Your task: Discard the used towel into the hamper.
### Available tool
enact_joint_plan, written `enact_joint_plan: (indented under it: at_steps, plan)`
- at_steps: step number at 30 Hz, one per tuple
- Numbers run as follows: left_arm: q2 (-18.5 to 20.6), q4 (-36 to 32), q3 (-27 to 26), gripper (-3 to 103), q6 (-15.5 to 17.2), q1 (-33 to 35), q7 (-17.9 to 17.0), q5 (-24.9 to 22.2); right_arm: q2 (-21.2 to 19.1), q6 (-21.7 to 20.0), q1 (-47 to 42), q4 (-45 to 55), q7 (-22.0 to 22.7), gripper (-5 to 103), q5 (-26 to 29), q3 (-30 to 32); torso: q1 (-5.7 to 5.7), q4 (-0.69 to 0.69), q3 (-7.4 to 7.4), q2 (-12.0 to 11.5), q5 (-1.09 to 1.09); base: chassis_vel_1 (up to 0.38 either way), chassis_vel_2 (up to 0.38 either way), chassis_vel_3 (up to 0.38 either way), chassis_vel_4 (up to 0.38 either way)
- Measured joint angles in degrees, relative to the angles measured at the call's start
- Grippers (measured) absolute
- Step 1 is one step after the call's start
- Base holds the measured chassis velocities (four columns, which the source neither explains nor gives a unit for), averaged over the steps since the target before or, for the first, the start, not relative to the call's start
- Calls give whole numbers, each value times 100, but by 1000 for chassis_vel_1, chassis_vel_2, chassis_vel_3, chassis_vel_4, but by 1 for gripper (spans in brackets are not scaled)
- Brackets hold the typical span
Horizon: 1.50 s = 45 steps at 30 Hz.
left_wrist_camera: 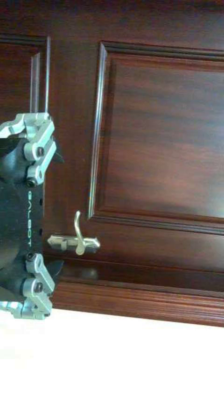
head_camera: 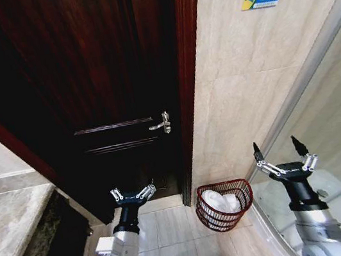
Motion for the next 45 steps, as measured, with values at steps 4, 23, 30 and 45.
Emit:
enact_joint_plan:
  at_steps: [4, 23, 30, 45]
  plan:
    - [0, 0, 0, 100, 0, 0, 0, 0, -2, 27, -4, -54, -101, 100, 111, 17, 0, 0, 0, 0, 0, 0, 0, 0, 0]
    - [0, 0, 0, 100, 0, 1, 0, 0, -7, 218, -42, -190, -161, 100, 281, 88, -4, 0, -2, 1, 0, 79, -77, -72, 81]
    - [0, 0, 0, 100, 0, -1, 0, 0, -8, 281, -125, -141, -181, 100, 375, 128, 2, 0, 1, -1, 0, 19, -22, -11, 18]
    - [0, 0, 0, 100, 0, 0, 0, 0, -8, 456, -178, -152, -349, 100, 445, 166, -1, 0, -1, 0, 0, 92, -110, -95, 99]
